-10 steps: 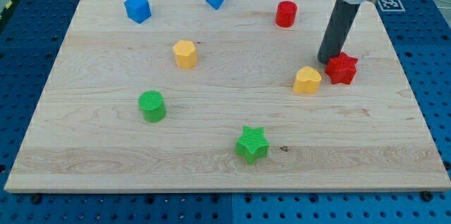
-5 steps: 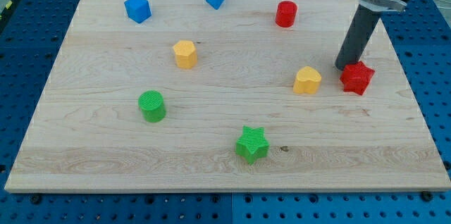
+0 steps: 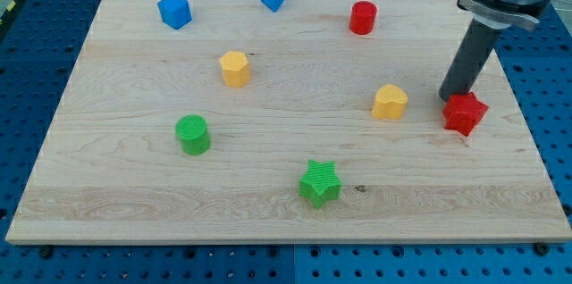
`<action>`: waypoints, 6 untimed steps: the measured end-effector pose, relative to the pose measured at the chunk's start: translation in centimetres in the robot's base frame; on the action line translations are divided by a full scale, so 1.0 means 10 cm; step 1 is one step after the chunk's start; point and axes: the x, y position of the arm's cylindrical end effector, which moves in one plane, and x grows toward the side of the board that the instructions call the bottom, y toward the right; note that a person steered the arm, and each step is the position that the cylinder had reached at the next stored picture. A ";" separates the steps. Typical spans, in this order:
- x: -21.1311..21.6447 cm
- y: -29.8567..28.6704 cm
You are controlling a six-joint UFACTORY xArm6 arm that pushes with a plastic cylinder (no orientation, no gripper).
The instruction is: Push red star towards bottom right
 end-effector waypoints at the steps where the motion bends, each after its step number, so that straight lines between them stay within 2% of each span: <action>1: 0.13 0.11; 2: 0.24 0.11; 4: 0.24 -0.25; 6: 0.57 -0.22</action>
